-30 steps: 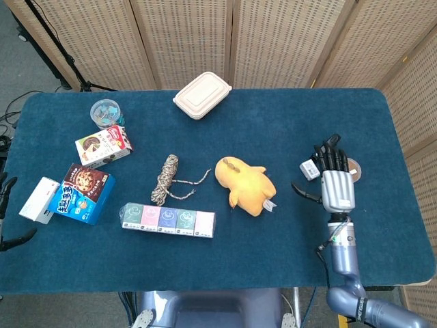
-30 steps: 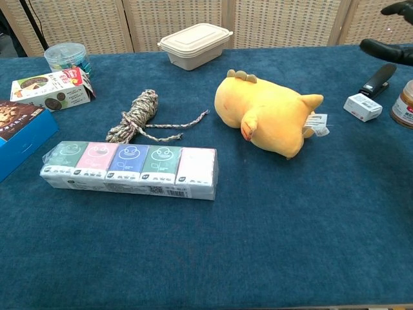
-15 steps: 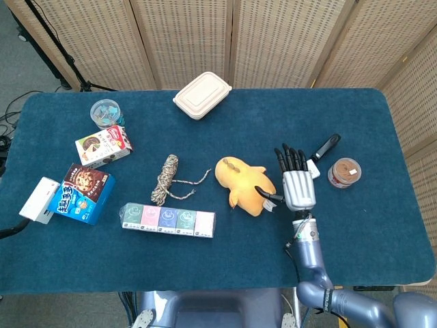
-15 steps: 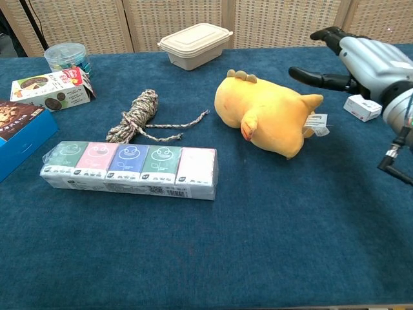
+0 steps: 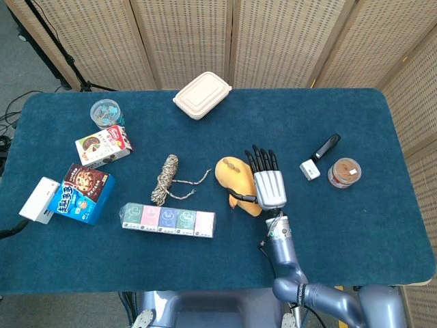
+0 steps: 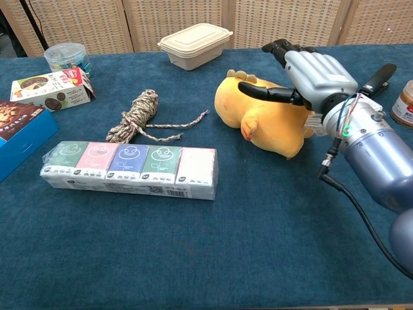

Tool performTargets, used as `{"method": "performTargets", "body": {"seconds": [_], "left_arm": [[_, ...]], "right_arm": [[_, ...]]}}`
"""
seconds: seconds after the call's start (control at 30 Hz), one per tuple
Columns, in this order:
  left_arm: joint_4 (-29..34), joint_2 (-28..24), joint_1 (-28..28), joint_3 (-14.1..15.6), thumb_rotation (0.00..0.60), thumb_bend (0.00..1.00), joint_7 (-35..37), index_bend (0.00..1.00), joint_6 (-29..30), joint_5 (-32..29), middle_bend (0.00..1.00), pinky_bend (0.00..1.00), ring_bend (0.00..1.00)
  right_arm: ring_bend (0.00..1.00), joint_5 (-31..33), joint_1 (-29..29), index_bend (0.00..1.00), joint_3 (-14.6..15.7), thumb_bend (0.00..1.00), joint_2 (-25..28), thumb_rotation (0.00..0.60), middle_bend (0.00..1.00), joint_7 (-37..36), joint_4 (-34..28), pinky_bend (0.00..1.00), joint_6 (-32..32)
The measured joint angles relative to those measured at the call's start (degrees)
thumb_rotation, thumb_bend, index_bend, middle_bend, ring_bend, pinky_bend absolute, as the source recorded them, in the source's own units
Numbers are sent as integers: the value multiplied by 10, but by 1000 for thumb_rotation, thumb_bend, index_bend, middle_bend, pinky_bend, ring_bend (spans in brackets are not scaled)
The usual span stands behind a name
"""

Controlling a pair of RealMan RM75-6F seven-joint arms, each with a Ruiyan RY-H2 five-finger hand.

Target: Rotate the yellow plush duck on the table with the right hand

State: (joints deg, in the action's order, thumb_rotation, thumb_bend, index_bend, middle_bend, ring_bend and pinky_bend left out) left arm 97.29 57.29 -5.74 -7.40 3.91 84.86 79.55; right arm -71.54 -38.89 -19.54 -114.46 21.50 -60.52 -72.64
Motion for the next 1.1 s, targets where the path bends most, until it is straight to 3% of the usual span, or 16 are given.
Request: {"method": "performTargets", "body": {"seconds": [0.4,0.63,0.87,1.1], "left_arm": [[5,-1,-1,4,600,23,-8,0,-2,2,0,0,0],[4,-3,0,3,600,22,3,0,-3,0,0,0,0],[3,-5,0,5,600,22,8,0,-3,4,0,0,0],[6,-4,0,6,600,22,3,0,-2,4,0,0,0]], "right_arm": [[0,8,-39,0,-9,95,-88,52,0,5,123,0,13],[0,19,-51,0,-14,95,-113,63,0,17,166,0,28],[0,15,-24,0,1,95,-103,64,0,29,141,0,4],[0,7,19,0,26,95,-65,67,0,64,55,0,-30]]}}
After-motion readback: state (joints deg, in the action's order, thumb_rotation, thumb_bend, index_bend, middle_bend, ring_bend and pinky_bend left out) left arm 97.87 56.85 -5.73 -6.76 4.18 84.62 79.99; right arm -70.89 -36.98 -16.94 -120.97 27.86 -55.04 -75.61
